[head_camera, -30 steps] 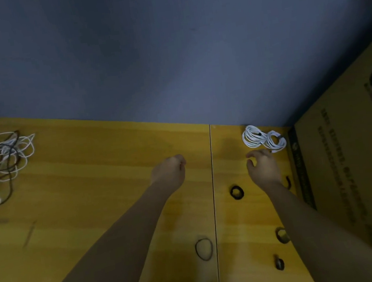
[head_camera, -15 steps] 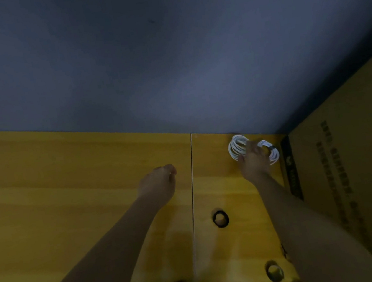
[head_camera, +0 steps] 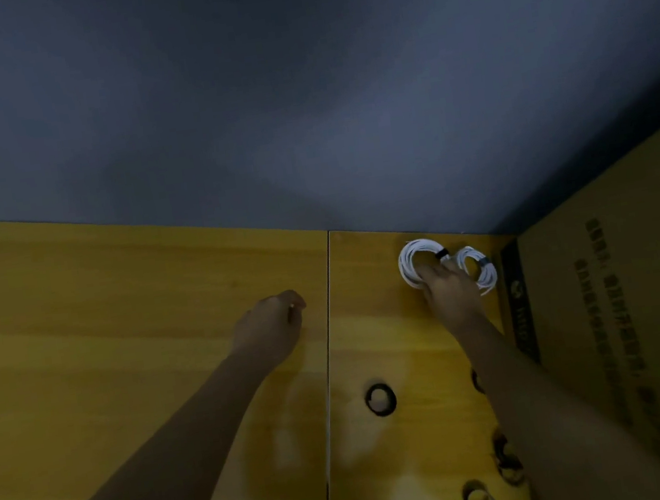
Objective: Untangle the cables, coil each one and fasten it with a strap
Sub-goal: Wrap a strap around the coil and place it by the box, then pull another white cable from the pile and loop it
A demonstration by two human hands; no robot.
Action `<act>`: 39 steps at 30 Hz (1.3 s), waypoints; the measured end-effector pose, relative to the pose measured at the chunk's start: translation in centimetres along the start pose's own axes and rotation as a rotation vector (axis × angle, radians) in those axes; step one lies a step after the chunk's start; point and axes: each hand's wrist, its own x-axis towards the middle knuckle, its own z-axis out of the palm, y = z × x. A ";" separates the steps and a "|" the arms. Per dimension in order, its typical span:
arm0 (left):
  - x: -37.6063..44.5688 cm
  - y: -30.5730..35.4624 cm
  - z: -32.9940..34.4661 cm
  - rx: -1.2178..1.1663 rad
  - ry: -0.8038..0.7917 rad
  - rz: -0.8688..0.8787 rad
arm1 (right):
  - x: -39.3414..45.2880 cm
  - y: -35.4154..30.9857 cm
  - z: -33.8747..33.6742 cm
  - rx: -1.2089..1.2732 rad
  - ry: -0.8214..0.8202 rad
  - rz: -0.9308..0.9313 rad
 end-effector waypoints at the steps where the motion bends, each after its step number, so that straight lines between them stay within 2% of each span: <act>1: 0.0 -0.1 0.0 -0.012 -0.001 -0.006 | -0.1 0.1 0.0 0.012 0.008 -0.038; 4: 0.0 -0.4 0.2 -0.030 -0.014 -0.018 | -0.7 0.3 0.3 0.102 -0.023 -0.053; 7: -0.2 -0.9 0.3 -0.032 -0.009 -0.031 | -0.3 -0.4 0.2 0.225 -0.127 0.107; 12: -0.8 -1.2 0.1 -0.105 -0.007 -0.031 | -0.9 -2.0 -1.2 0.232 -0.197 0.257; 15: -1.9 -1.8 -0.5 -0.166 0.012 -0.035 | -2.2 -3.6 -2.8 0.273 -0.141 0.337; 19: -4.3 -3.5 -1.8 -0.228 0.041 -0.040 | -3.7 -7.3 -5.2 0.412 0.040 0.275; 21: -5.8 -5.0 -2.8 -0.253 0.076 -0.051 | -4.1 -10.1 -6.5 0.473 0.073 0.240; 28: -13.4 -14.6 -7.7 -0.306 0.201 -0.147 | -4.5 -25.3 -11.5 0.482 0.002 0.042; 33: -21.4 -27.0 -12.8 -0.264 0.244 -0.237 | -4.2 -40.4 -14.8 0.448 -0.035 -0.094; 39: -31.1 -42.3 -19.8 -0.024 0.335 -0.390 | -3.5 -59.1 -16.3 0.298 -0.112 -0.276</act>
